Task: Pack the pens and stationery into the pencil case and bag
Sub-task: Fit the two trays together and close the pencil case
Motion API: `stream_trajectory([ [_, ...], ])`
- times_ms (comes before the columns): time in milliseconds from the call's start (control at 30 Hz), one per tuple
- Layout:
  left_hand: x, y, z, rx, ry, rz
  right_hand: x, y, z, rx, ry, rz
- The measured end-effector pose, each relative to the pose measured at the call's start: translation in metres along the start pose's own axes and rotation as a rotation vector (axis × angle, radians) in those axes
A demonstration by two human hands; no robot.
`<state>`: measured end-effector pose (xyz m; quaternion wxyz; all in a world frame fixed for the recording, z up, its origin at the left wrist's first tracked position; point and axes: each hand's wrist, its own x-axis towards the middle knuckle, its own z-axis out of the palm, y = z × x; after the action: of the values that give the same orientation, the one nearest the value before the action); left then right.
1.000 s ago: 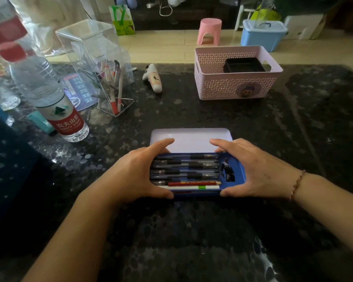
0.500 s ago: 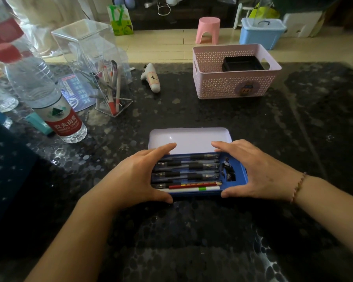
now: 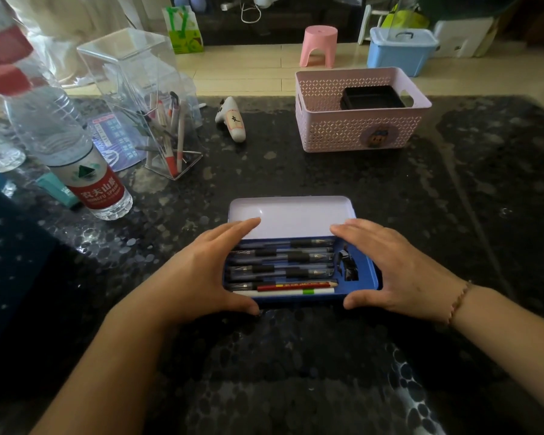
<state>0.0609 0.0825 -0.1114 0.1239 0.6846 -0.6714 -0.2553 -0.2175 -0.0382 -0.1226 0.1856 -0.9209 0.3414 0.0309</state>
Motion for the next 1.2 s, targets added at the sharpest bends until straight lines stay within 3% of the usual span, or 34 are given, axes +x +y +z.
stream_trajectory([
  [167,-0.009,-0.017,-0.005,-0.003,0.021,-0.071,-0.023,0.012,0.007,0.040,0.086,0.122],
  [467,-0.006,-0.021,-0.005,0.020,0.029,-0.097,-0.024,0.024,0.010,-0.099,0.211,0.020],
  [600,-0.002,-0.019,-0.006,0.060,0.018,-0.150,-0.024,0.021,0.012,-0.149,0.212,0.037],
  [700,-0.013,-0.021,-0.008,-0.076,-0.062,-0.138,-0.022,0.019,0.008,-0.131,0.132,0.053],
  [800,0.001,-0.031,-0.007,-0.442,-0.037,-0.184,-0.013,0.020,0.002,0.212,0.190,0.127],
  [867,0.000,-0.039,-0.005,-0.677,0.029,-0.210,-0.002,0.015,-0.003,0.566,0.258,0.293],
  [933,0.000,-0.037,0.000,-0.839,0.110,-0.203,0.013,0.009,-0.003,0.780,0.223,0.408],
  [1200,0.009,-0.029,-0.008,-1.095,0.181,-0.193,0.019,-0.003,-0.014,0.975,0.335,0.394],
])
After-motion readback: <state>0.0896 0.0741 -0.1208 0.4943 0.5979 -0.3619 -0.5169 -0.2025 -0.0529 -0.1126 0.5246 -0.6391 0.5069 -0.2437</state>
